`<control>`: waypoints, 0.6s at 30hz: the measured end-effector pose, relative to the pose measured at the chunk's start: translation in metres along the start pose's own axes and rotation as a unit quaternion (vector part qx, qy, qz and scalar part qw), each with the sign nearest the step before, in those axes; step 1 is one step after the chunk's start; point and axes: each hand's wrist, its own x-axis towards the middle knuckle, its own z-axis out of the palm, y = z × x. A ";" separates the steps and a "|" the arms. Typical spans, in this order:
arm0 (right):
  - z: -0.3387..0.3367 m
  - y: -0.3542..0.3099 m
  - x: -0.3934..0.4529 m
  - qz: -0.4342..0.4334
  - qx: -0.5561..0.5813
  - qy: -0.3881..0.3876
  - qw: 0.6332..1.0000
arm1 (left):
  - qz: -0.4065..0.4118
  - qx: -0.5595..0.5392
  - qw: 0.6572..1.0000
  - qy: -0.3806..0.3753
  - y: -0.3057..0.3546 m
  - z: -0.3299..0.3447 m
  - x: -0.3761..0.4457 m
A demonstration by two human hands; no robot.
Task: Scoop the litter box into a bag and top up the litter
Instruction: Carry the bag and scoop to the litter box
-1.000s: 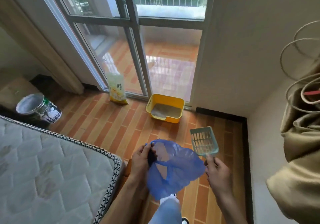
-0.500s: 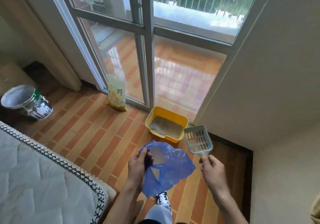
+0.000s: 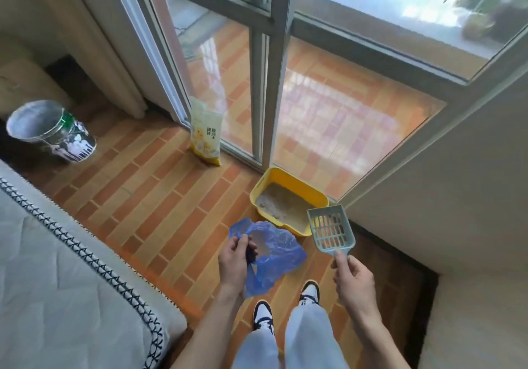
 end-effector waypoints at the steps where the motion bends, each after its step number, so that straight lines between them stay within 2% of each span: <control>1: 0.003 -0.001 0.011 0.007 -0.002 -0.004 1.000 | -0.003 0.001 1.000 0.013 -0.005 0.002 0.009; 7: 0.030 0.021 0.091 0.030 -0.016 -0.032 0.999 | -0.011 0.014 0.997 0.069 -0.048 0.015 0.065; 14: 0.092 0.092 0.205 0.015 -0.016 -0.105 0.994 | -0.045 0.009 0.990 0.137 -0.130 0.023 0.161; 18: 0.123 0.140 0.269 0.004 -0.044 -0.109 0.993 | -0.050 0.034 0.985 0.159 -0.174 0.026 0.214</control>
